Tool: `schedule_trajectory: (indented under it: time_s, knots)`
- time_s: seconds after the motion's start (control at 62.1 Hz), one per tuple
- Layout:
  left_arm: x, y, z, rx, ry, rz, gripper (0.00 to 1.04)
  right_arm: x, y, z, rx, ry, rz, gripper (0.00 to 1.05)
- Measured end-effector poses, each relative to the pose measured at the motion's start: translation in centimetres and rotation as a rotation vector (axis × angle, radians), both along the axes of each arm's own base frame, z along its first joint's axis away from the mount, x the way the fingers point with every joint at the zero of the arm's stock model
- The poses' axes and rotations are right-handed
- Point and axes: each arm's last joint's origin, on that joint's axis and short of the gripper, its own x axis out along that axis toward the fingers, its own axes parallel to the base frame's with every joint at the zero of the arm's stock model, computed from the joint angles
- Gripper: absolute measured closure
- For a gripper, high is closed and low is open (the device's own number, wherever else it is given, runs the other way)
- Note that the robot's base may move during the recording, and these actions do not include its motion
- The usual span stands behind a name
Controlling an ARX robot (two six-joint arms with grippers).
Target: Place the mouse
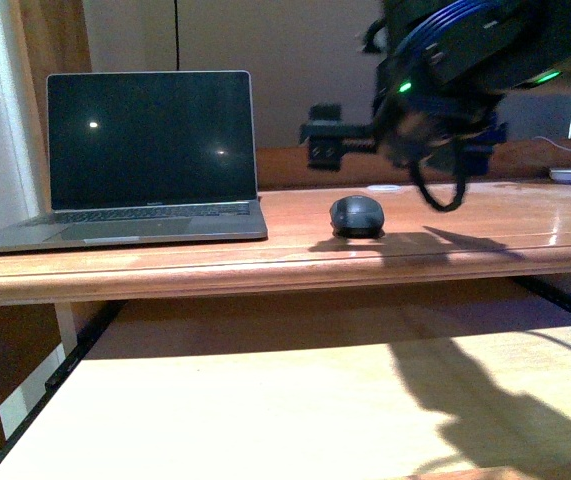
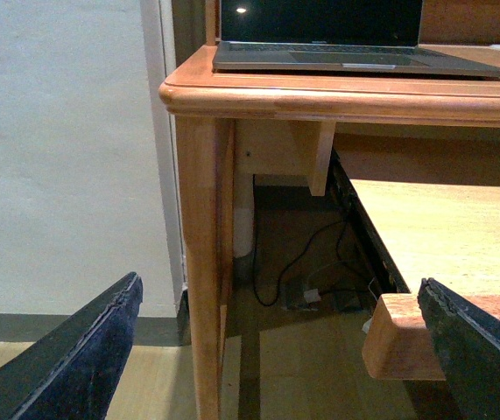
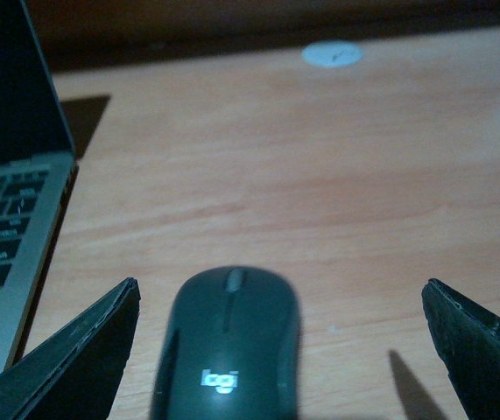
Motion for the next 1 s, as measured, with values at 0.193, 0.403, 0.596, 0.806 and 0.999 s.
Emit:
schedule_trajectory:
  time_s: [0.193,0.403,0.596,0.806,0.999]
  knots:
    - [0.0,0.0,0.0,0.0,0.0,0.0,0.08,-7.0,-7.0,1.6,0.031,-0.149,0.072,0.07]
    - [0.0,0.0,0.0,0.0,0.0,0.0,0.08,-14.5,-12.4,-4.2,-0.025,-0.08,0.187,0.07]
    - [0.0,0.0,0.0,0.0,0.0,0.0,0.08,-20.7,-14.9,-9.7,-0.056,0.016,0.301,0.07]
    - [0.0,0.0,0.0,0.0,0.0,0.0,0.08,-25.5,-16.3,-13.7,-0.102,0.072,0.43,0.07]
    - [0.0,0.0,0.0,0.0,0.0,0.0,0.08,-27.2,-16.3,-15.8,-0.149,0.121,0.481,0.07]
